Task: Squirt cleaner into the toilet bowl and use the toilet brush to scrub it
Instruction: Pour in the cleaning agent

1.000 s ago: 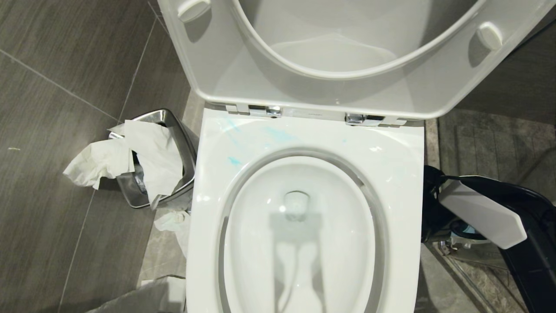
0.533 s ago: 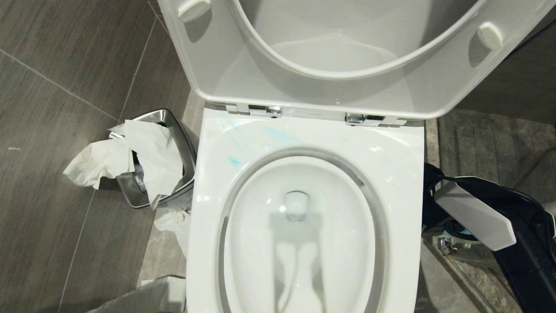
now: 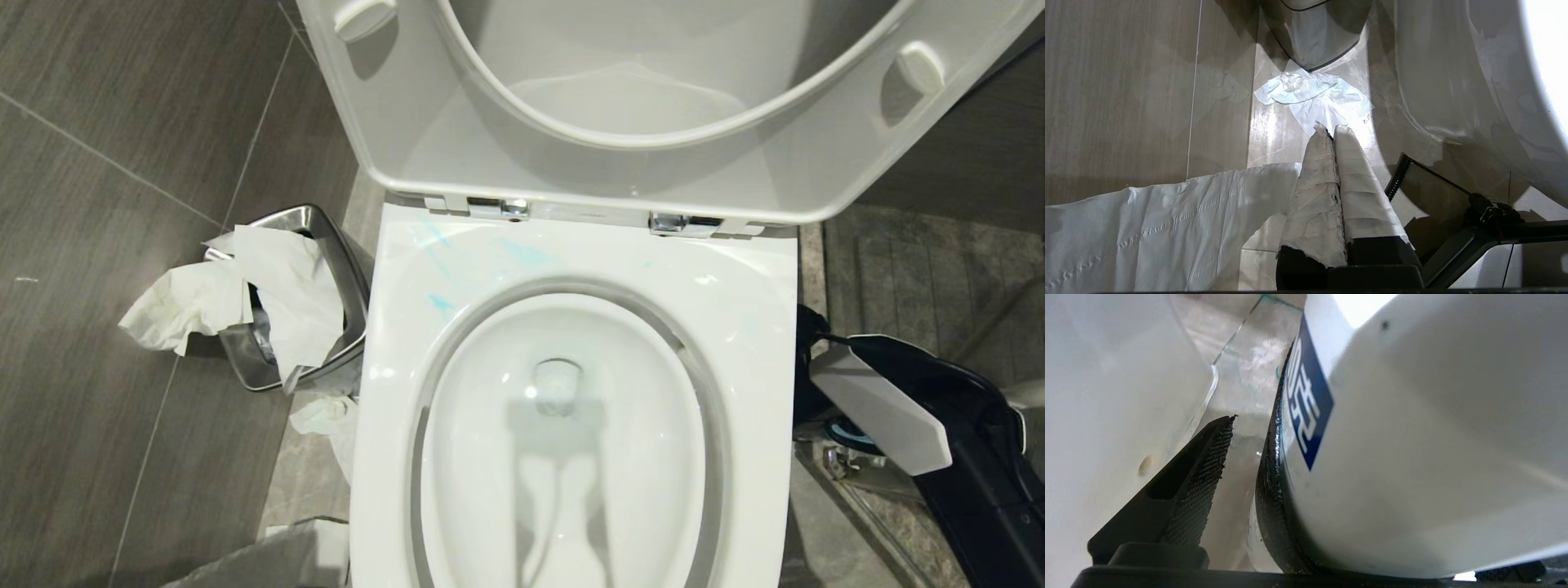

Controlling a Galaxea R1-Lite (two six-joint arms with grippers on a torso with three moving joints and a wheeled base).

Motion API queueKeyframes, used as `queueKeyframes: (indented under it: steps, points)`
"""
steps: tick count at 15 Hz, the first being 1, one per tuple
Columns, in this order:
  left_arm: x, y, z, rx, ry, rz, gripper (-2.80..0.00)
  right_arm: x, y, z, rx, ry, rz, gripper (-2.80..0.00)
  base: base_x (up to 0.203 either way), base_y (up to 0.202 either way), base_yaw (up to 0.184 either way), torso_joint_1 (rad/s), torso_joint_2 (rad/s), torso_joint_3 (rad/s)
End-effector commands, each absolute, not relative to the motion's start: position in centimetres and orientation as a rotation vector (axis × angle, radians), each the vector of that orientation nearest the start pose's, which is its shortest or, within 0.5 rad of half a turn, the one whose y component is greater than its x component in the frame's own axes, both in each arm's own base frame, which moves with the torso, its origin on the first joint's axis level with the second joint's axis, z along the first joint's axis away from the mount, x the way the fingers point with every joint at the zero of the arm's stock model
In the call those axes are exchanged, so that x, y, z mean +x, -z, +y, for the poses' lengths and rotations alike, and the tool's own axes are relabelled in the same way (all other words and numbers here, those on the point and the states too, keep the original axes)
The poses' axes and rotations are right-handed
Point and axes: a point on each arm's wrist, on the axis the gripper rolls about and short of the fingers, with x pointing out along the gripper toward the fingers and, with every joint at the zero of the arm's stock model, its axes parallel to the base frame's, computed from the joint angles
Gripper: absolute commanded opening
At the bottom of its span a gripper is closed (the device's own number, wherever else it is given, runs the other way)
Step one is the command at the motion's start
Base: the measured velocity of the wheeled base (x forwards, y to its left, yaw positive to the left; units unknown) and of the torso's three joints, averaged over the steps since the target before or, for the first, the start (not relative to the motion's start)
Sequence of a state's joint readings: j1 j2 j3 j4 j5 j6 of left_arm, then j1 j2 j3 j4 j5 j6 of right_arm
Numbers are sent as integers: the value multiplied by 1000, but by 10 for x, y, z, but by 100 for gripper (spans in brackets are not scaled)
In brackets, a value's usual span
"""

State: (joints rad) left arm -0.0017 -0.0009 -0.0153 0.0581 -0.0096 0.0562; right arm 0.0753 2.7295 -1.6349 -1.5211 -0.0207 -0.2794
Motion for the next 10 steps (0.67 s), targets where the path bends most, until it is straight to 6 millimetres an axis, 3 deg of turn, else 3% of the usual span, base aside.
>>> queueKeyframes:
  steps: [1, 10]
  points:
    - [-24, -74, 0, 57, 12, 43, -280, 516, -43, 39, -256, 10, -455, 0, 0, 0, 0, 0, 0, 0]
    - [-24, -74, 0, 57, 13, 43, -280, 520, -40, 40, -284, -17, -473, 0, 0, 0, 0, 0, 0, 0]
